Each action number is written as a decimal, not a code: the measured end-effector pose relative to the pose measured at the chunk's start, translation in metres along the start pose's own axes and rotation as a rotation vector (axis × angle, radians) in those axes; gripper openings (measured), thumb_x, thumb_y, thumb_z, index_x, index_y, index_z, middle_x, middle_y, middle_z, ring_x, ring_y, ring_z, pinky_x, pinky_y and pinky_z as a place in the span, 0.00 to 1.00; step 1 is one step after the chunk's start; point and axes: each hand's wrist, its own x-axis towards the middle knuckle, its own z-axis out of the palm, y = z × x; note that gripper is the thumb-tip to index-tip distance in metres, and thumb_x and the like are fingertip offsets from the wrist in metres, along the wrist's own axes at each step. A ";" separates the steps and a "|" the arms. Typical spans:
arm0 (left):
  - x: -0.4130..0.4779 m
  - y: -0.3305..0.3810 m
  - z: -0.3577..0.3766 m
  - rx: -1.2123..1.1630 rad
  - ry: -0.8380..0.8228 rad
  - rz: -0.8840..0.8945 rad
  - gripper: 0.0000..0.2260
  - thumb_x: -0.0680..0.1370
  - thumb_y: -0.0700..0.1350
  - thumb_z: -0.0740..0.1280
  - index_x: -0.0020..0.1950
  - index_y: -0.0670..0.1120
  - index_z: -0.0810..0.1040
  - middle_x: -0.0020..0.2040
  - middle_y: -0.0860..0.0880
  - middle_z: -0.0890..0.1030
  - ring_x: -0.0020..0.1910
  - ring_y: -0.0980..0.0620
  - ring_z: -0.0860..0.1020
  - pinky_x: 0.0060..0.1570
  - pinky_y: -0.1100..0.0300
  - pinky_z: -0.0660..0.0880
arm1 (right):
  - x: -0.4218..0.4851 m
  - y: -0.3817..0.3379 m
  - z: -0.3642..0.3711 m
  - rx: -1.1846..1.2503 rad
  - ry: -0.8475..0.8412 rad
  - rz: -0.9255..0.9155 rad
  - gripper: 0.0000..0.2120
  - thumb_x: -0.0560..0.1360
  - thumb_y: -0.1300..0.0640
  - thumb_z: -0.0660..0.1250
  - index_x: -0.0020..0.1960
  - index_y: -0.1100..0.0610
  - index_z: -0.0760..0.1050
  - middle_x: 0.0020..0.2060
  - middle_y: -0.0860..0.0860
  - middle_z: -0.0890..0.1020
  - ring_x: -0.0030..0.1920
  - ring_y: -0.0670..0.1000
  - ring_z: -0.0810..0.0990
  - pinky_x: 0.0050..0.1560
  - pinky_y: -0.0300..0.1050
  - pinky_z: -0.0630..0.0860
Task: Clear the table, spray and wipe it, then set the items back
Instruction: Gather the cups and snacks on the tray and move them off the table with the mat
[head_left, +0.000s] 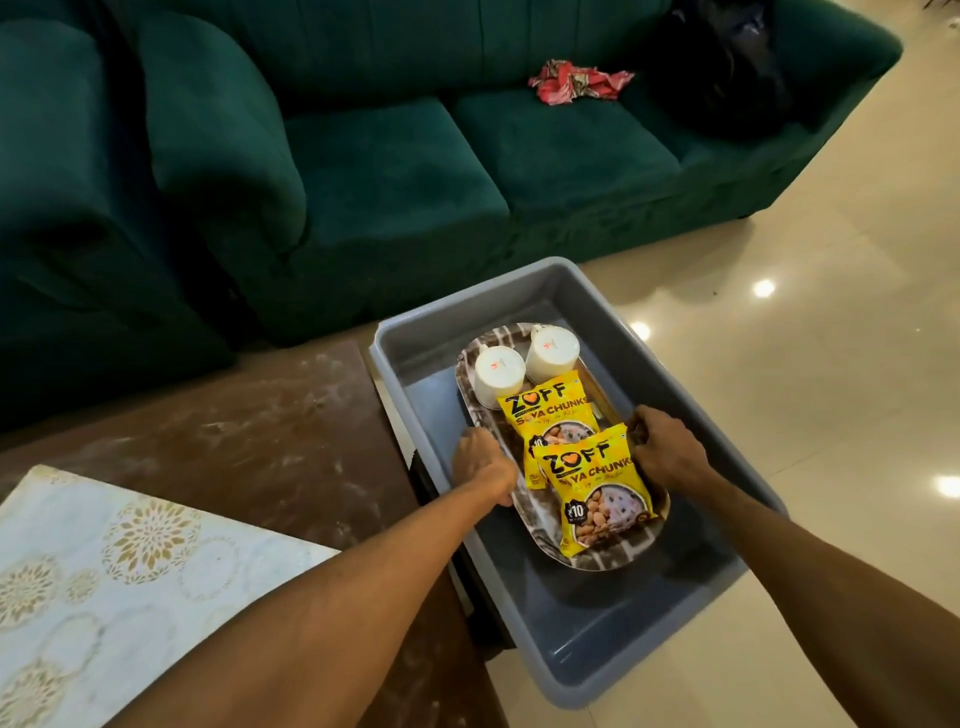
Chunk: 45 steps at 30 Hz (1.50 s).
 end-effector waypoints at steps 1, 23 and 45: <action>0.001 -0.001 0.004 0.011 -0.001 -0.018 0.17 0.75 0.34 0.73 0.62 0.38 0.73 0.55 0.41 0.82 0.45 0.40 0.85 0.40 0.48 0.85 | 0.002 0.001 0.002 -0.006 -0.006 -0.002 0.05 0.78 0.57 0.67 0.53 0.54 0.72 0.47 0.52 0.80 0.47 0.53 0.78 0.44 0.49 0.74; -0.115 -0.121 -0.176 -0.479 0.478 0.276 0.17 0.80 0.38 0.67 0.69 0.50 0.74 0.56 0.55 0.79 0.52 0.60 0.79 0.49 0.71 0.76 | -0.138 -0.171 0.063 0.278 0.544 -0.386 0.11 0.75 0.66 0.67 0.58 0.59 0.77 0.56 0.57 0.76 0.56 0.58 0.74 0.56 0.52 0.71; -0.166 -0.402 -0.252 -0.830 0.630 -0.815 0.32 0.77 0.43 0.72 0.77 0.41 0.62 0.76 0.41 0.60 0.72 0.36 0.62 0.65 0.40 0.71 | -0.162 -0.382 0.291 -0.287 -0.042 -0.514 0.28 0.75 0.43 0.69 0.61 0.65 0.70 0.60 0.63 0.70 0.62 0.64 0.67 0.62 0.57 0.66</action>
